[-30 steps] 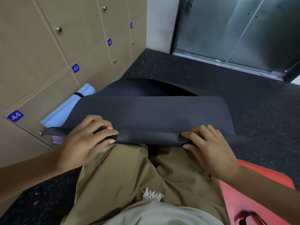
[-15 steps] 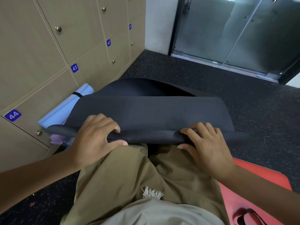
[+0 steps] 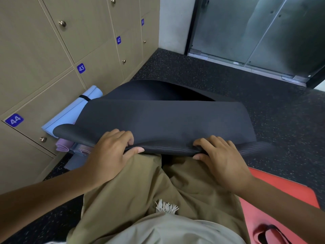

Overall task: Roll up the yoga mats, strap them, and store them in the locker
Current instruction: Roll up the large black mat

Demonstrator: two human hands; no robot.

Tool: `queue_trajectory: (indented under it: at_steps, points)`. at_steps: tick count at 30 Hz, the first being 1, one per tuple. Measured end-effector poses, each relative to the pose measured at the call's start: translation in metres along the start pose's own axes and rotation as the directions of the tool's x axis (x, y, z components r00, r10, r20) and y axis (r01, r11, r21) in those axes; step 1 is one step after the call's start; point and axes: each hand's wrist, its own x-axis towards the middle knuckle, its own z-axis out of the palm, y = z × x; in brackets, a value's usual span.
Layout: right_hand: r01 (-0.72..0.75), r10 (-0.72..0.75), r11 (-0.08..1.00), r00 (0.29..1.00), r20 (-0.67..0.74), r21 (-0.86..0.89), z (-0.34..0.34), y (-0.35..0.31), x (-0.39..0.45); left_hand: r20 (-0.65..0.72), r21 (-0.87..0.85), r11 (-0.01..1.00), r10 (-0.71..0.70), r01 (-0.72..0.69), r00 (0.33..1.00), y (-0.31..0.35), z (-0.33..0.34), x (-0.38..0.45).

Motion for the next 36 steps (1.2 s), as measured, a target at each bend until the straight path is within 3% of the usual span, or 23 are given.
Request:
queue_trajectory:
  at_steps: [8,13,19,22,28,36]
  points:
    - [-0.033,0.023,0.987,0.998,0.063,0.156,0.0,0.012,0.012,0.032,0.052,0.996,-0.08,0.078,0.996,-0.01,0.0,0.011]
    - [-0.045,0.039,0.95,0.999,0.025,0.308,0.002,0.021,0.021,0.12,-0.074,0.974,-0.203,0.212,0.972,-0.015,-0.009,0.023]
    - [-0.277,0.234,0.862,0.96,0.152,0.424,-0.005,0.026,0.033,0.246,-0.194,0.861,-0.422,0.471,0.873,-0.018,-0.012,0.037]
    - [-0.335,0.285,0.835,0.942,0.178,0.437,-0.002,0.028,0.038,0.282,-0.246,0.838,-0.419,0.487,0.863,-0.02,-0.012,0.04]
    - [-0.394,0.278,0.704,0.918,0.282,0.591,-0.002,0.037,0.051,0.164,-0.39,0.803,-0.422,0.451,0.892,-0.012,-0.006,0.029]
    - [-0.307,0.217,0.75,0.951,0.221,0.586,0.014,0.05,0.061,0.245,-0.484,0.757,-0.364,0.439,0.899,-0.027,-0.002,0.039]
